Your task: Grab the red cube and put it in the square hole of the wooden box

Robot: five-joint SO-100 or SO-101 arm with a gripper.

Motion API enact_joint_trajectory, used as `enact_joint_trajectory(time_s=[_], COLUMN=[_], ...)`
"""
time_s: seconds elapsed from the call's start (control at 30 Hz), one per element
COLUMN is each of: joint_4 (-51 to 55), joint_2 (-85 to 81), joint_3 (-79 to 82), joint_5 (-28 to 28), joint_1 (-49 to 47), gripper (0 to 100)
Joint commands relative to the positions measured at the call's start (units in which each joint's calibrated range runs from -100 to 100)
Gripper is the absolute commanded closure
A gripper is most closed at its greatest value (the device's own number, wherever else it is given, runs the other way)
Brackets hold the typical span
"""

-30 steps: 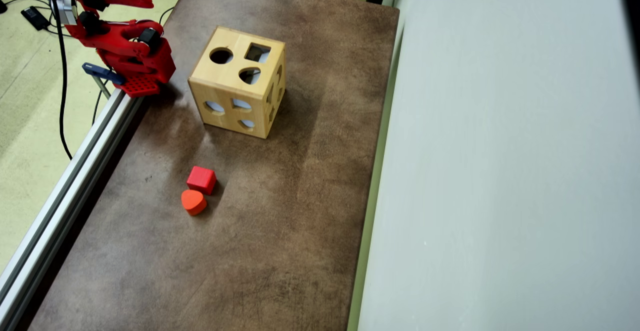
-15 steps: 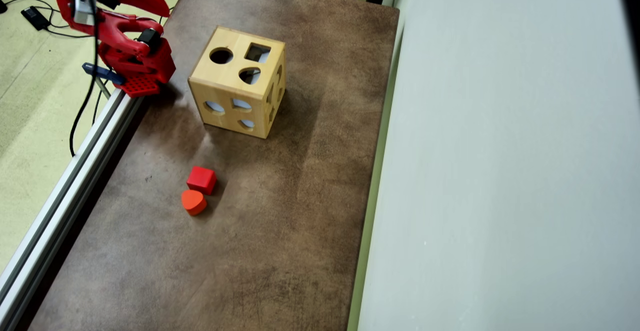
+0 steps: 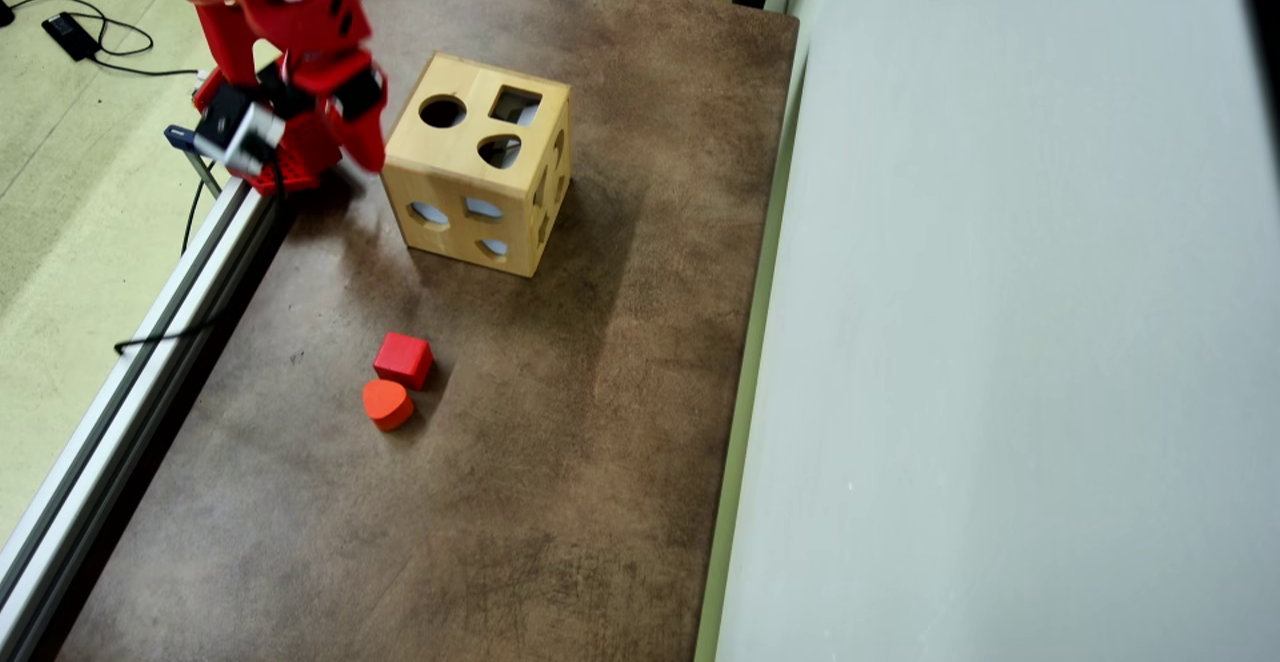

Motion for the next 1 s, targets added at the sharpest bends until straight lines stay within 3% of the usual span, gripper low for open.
enact_joint_trajectory(time_s=[0.0,0.13,0.53,0.97], joint_4=[-0.4,-4.7,-18.5,-24.5], joint_2=[5.0,10.1,25.2,26.3], joint_3=[-2.5,-2.4,-2.3,-2.3], joint_5=[6.2,8.5,8.8,8.9], joint_1=[1.4,1.4,1.3,0.6], gripper=[97,97,97,97])
